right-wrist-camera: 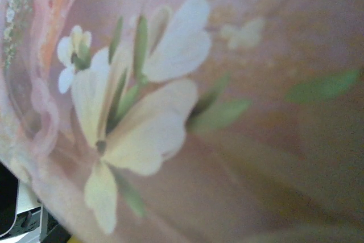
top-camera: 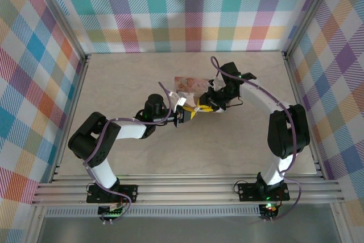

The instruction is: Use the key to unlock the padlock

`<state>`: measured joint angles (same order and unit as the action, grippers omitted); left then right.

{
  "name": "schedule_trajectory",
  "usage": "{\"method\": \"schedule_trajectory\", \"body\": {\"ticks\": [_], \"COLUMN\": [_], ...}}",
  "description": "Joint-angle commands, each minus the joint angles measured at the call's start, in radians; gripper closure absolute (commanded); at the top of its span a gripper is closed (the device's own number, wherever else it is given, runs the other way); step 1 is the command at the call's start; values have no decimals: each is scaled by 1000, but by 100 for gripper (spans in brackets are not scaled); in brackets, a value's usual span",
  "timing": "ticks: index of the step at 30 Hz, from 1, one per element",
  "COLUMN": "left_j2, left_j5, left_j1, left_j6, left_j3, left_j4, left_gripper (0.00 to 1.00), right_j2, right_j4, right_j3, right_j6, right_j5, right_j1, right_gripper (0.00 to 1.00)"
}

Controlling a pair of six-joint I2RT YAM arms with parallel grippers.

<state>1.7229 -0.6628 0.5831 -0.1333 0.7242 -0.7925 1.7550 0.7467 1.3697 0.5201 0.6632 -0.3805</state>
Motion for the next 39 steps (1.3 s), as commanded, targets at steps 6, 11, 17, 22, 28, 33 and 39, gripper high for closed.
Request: {"method": "schedule_trajectory", "body": {"ticks": [6, 11, 17, 22, 28, 33, 39], "left_j2": [13, 14, 65, 99, 185, 253, 271], "left_j5": [91, 128, 141, 250, 336, 385, 425], "left_j1": [32, 38, 46, 94, 129, 156, 167], "left_j6": [-33, -70, -96, -109, -183, -219, -242], "left_j3": [30, 35, 34, -18, -105, -175, -217], "left_j4": [-154, -165, -213, -253, -329, -416, -429], "left_gripper": [100, 100, 100, 100, 100, 100, 100], "right_j2": [11, 15, -2, -15, 1, 38, 10], "right_j4": [41, 51, -39, -190, -376, -473, -537], "right_j3": [-11, -15, -76, -172, -307, -378, -434], "right_j6": [65, 59, 122, 209, 294, 334, 356], "right_j5": [145, 127, 84, -1, -98, -130, -174], "right_j1": [-32, -32, -36, -59, -109, -141, -147], "right_gripper": [100, 100, 100, 100, 95, 84, 62]}}
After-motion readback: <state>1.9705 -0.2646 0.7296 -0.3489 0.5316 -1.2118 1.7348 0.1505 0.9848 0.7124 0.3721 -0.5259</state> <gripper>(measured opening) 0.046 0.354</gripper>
